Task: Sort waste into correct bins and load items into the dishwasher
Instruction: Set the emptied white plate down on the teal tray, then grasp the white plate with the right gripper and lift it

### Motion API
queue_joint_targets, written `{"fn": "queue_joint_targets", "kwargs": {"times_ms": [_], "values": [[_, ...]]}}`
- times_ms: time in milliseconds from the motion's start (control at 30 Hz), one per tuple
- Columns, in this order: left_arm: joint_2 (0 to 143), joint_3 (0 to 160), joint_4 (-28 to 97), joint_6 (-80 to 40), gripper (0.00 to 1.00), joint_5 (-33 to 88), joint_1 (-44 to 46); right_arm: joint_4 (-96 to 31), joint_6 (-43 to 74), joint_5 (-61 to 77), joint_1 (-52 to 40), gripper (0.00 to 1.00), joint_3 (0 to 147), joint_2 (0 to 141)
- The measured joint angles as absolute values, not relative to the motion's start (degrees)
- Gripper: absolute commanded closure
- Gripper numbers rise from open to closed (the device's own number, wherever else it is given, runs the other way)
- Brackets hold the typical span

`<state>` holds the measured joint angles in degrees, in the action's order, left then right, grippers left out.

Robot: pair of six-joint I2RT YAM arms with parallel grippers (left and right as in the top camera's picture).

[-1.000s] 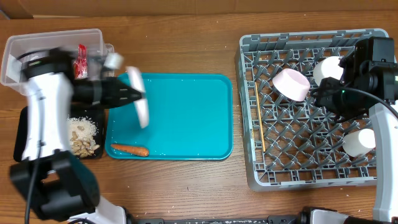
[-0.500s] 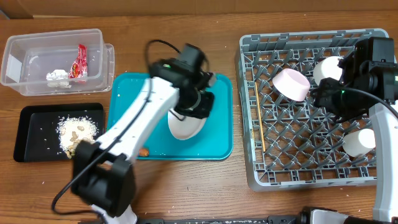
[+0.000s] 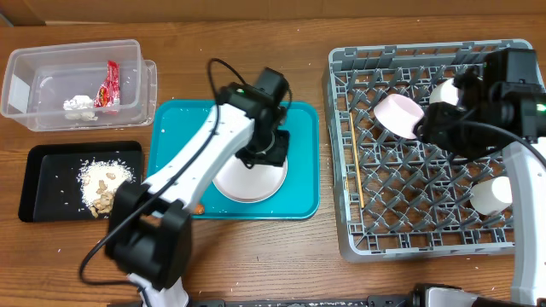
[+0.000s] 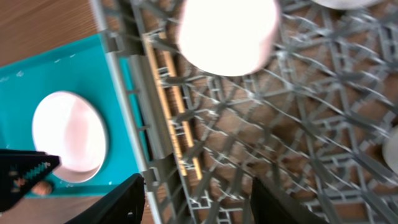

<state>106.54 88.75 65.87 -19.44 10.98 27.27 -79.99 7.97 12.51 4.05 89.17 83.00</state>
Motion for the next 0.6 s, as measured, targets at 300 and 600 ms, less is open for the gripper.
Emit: {"fn": "queue_joint_targets", "kwargs": {"times_ms": [300, 600], "values": [[89.2, 89.3, 74.3, -20.0, 0.28, 7.7, 12.7, -71.0, 7.5, 13.8, -15.3, 0.39, 89.2, 84.4], [87.2, 89.4, 79.8, -19.5, 0.25, 7.0, 3.3, -65.3, 12.5, 13.4, -29.0, 0.38, 89.2, 99.6]]}}
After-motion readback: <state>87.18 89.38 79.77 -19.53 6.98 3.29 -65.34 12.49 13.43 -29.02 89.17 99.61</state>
